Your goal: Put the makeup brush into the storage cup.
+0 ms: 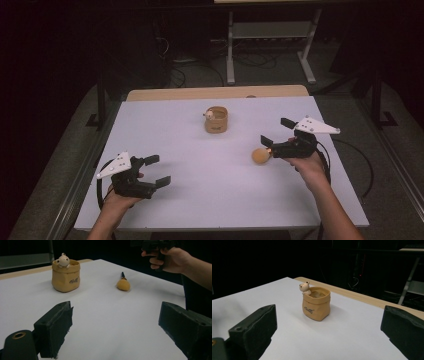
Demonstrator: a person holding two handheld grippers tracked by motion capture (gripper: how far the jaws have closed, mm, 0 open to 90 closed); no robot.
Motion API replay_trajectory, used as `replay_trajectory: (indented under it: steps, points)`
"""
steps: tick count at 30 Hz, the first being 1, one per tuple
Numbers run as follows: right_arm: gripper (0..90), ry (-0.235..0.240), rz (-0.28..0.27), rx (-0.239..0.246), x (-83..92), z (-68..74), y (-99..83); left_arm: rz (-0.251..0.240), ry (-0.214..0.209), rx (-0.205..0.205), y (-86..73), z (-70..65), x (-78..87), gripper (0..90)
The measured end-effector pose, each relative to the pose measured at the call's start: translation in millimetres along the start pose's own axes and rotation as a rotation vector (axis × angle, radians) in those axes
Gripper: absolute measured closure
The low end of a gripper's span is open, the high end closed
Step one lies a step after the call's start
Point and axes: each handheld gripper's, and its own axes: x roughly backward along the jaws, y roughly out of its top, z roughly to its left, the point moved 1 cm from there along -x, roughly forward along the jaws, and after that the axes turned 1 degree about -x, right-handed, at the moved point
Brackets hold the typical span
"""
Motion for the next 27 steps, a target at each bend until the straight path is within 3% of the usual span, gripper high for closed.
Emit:
replay_trajectory:
  steps: [5, 19, 27]
  points:
    - [0.0, 0.001, -0.008, -0.011, -2.8, -2.2, -0.1, 0.001, -0.002, 0.014, -0.6, 1.2, -0.5, 11.3]
    - [0.0, -0.006, -0.027, -0.016, -10.3, -10.5, 9.4, 0.004, -0.002, -0.001, -0.5, 1.1, -0.9, 11.2]
    - [0.0, -0.013, -0.004, 0.000, -15.7, -13.6, 15.5, 0.013, -0.001, -0.005, -0.8, 1.6, -1.5, 11.1]
